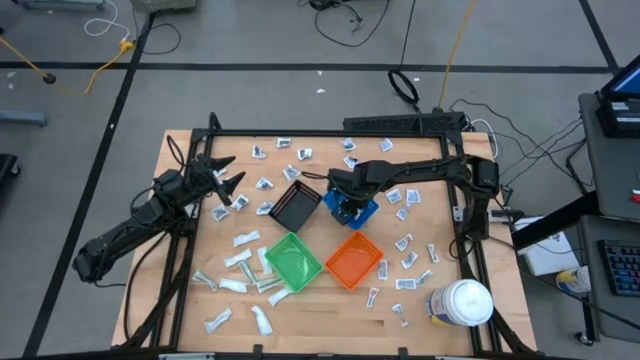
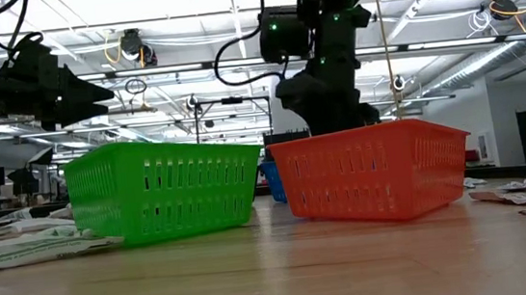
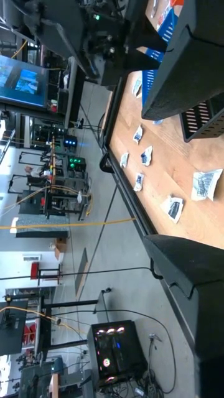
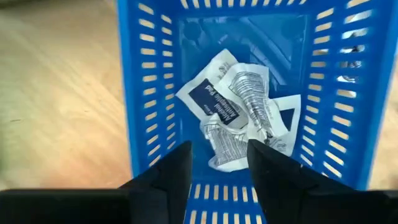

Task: Pick & Place First Aid Supplies
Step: Put the blue alcohol pad into the blue bin

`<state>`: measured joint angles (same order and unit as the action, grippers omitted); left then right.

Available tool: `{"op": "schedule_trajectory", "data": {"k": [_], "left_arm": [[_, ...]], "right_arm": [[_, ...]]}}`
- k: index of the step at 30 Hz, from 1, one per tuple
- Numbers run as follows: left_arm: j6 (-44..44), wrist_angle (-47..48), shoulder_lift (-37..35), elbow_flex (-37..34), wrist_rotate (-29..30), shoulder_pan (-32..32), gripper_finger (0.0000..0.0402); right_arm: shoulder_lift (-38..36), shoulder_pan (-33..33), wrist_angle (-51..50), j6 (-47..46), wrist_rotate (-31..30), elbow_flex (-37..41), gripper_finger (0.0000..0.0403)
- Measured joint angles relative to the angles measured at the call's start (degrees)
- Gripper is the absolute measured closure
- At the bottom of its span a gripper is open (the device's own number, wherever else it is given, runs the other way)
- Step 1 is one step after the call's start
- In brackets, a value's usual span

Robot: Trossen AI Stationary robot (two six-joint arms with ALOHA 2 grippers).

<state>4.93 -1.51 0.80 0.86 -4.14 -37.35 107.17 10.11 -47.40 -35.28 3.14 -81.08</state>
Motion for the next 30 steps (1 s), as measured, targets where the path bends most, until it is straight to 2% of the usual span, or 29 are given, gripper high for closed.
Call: {"op": "schedule_trajectory", "data": {"k": [15,20,30], "left_arm": [[0.0,0.0,0.0,0.01,0.02,-0.01,0.0078],[0.0,-0.01,0.0,0.0,0.02,-0.01,0.0078],[0.0,0.0,0.0,0.0,0.03,-0.01,0.0078]], "right_arm": [[-7.3,1.61,-1.73,-2.47,-0.04,-0.02,0.0274],[-7.67,2.06,-1.68,-3.2,-0.07,0.14,0.0279],[-16.13,6.26,0.01,-9.42,-0.43,12.82,0.028]]}}
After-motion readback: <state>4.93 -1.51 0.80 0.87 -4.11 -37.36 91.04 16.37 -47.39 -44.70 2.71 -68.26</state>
